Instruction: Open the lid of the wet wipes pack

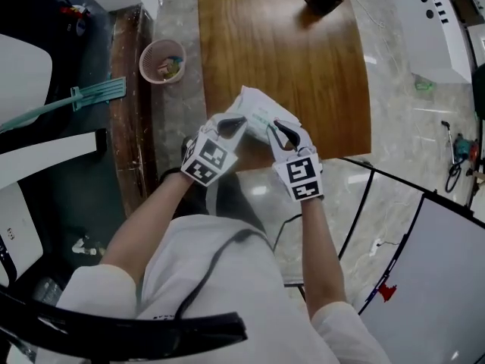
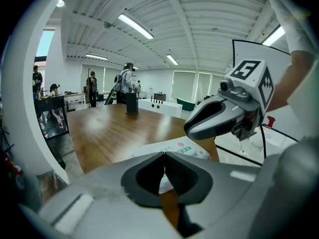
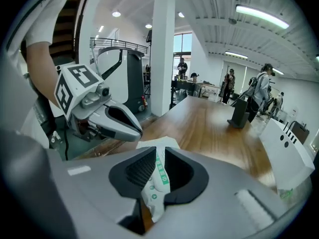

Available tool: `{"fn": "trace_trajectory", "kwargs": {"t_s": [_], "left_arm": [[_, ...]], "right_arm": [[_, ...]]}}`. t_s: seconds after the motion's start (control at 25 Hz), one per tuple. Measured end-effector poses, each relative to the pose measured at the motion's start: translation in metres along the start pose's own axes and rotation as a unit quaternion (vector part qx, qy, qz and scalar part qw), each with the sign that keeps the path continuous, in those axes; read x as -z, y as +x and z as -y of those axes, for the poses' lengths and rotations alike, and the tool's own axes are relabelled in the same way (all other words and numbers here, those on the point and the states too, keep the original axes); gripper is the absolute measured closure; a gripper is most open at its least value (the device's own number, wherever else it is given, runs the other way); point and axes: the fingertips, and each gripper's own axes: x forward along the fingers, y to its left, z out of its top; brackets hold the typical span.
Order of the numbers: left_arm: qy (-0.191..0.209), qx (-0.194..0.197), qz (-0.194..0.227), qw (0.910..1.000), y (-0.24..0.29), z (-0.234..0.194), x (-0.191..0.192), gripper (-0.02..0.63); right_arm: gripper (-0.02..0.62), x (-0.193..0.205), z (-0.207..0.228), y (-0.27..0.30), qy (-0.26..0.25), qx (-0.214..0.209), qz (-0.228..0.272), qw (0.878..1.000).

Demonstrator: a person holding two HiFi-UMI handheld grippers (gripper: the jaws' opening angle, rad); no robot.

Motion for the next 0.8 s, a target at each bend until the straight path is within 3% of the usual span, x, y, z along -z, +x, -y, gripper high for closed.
{"fn": "trace_trajectory", "kwargs": {"t_s": [0.4,0.8], "left_arm": [[0.001,-0.017,-0.016,0.9997,0.016,-0.001,0.015,0.583],[-0.007,-0.022,-0.020,0.9995,0.024,0.004,0.028,0.583]], "right_arm": [[0.378,0.027,-0.002,0.028,-0.070,-0.037,-0.067,0.995],[0.341,0.040,0.001,0.038,-0.095,-0.054,-0.097,0.989]]}}
